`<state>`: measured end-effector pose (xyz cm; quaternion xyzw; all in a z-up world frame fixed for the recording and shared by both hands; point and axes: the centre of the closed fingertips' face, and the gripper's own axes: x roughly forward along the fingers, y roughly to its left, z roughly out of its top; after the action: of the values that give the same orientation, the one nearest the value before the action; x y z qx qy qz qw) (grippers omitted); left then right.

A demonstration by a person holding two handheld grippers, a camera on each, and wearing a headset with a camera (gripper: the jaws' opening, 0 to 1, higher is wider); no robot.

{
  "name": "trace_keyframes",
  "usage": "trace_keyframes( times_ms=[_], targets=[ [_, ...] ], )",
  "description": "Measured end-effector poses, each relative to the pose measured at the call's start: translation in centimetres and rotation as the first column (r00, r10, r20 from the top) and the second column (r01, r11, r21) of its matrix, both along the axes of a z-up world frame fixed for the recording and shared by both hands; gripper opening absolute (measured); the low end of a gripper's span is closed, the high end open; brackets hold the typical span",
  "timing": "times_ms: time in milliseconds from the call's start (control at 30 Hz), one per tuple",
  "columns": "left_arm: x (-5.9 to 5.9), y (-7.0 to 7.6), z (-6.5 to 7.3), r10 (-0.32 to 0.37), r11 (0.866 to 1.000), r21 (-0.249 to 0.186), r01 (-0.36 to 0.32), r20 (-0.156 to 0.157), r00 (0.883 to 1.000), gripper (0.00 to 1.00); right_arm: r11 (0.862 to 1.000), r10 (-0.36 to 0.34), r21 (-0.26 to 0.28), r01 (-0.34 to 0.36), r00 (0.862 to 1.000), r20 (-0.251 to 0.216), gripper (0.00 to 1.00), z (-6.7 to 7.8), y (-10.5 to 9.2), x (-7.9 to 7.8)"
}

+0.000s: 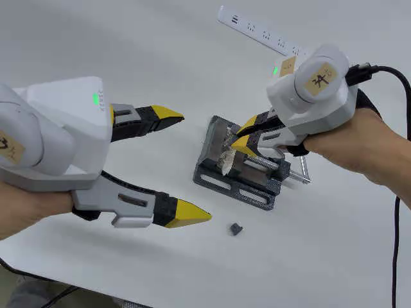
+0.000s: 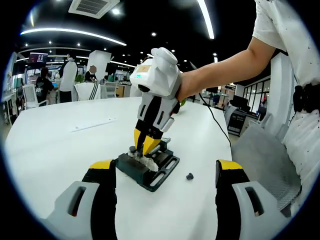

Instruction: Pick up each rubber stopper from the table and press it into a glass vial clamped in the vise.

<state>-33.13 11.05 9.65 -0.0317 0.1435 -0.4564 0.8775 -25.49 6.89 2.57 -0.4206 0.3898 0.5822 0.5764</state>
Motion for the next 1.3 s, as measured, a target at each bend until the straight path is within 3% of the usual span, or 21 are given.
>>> trace_keyframes(
  times_ms=[467, 1067, 1300],
  targets=[
    [0.1, -0.1, -0.2, 0.001, 1.0, -0.011, -0.001, -0.007, 1.0, 0.8, 0.995, 0.038, -0.09, -0.034, 0.998, 0.044, 0.04, -0.2, 0.1, 0.1],
    [0.0, 0.0, -0.2, 0.001, 1.0, 0.001, -0.001, -0.011, 1.0, 0.8, 0.999, 0.034, -0.026, -0.033, 0.999, 0.009, 0.09, 0.0, 0.3, -0.2],
    [-0.1, 0.1, -0.2, -0.002, 1.0, 0.002, 0.002, -0.011, 1.0, 0.8, 0.999, -0.002, 0.032, 0.002, 1.0, 0.002, 0.09, 1.3, 0.4, 0.1]
  ],
)
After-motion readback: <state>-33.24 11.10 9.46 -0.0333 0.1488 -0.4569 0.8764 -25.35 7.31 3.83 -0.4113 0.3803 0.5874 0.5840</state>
